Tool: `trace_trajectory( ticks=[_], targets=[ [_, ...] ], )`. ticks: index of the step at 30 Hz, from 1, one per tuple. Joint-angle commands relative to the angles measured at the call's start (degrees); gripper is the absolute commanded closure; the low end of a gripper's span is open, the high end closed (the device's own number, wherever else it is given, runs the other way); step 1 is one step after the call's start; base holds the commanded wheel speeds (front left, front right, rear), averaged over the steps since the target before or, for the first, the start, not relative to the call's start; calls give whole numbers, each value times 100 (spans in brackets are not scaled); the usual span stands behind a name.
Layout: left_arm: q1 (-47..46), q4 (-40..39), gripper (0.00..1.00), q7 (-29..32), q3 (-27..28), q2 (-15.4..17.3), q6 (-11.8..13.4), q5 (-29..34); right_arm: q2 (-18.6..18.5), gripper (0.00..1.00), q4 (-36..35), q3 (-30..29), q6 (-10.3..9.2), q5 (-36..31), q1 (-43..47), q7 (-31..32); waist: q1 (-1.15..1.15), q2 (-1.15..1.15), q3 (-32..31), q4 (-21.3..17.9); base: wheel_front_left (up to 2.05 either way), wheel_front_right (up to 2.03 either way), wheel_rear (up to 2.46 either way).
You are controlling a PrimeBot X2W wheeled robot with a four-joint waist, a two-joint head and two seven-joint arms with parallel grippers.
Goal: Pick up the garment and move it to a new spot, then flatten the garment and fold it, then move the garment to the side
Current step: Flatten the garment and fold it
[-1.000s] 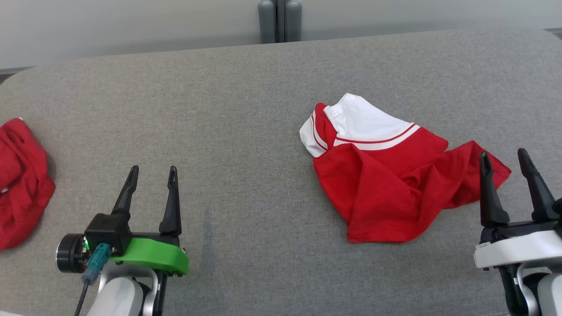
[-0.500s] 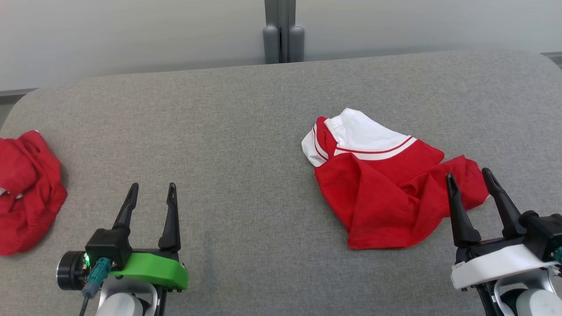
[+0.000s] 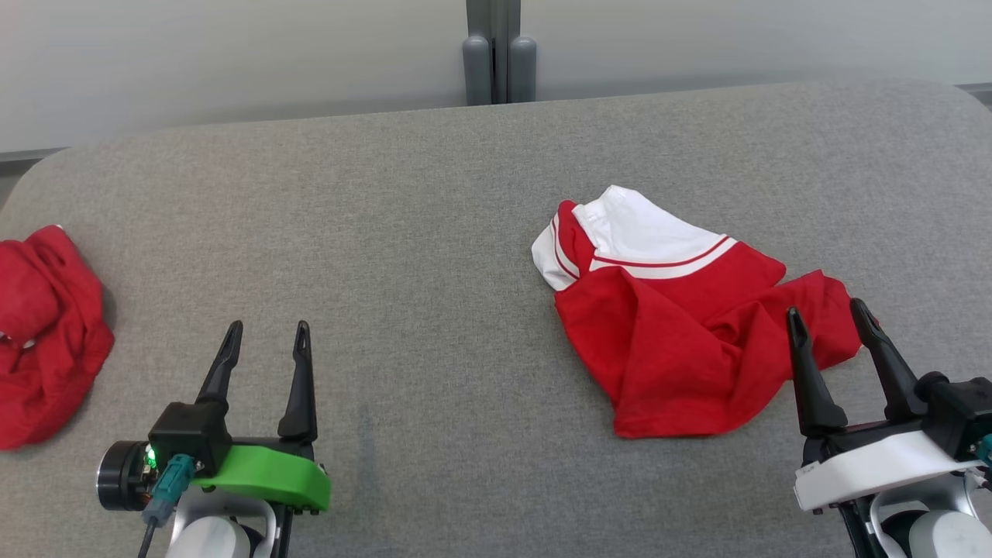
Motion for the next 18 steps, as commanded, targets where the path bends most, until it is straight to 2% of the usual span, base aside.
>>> trace_trajectory(
  ticks=[1,6,9,18],
  targets=[
    [-34,-26,0,7,-14,44,11,-26,2,0,29,35,3,4,-37,31,0,0,21,1,0,0,0],
    [-148,-56,0,9,-48,42,14,4,-98,0,201,292,3,38,-113,112,0,0,140,38,0,0,0],
    [-239,-69,0,5,-81,21,0,41,-155,0,455,731,3,88,-147,173,0,0,253,88,0,0,0],
    [-496,9,0,-23,-210,-88,-64,99,-159,0,1901,2040,2,311,-648,32,0,0,553,274,0,0,0]
  ],
)
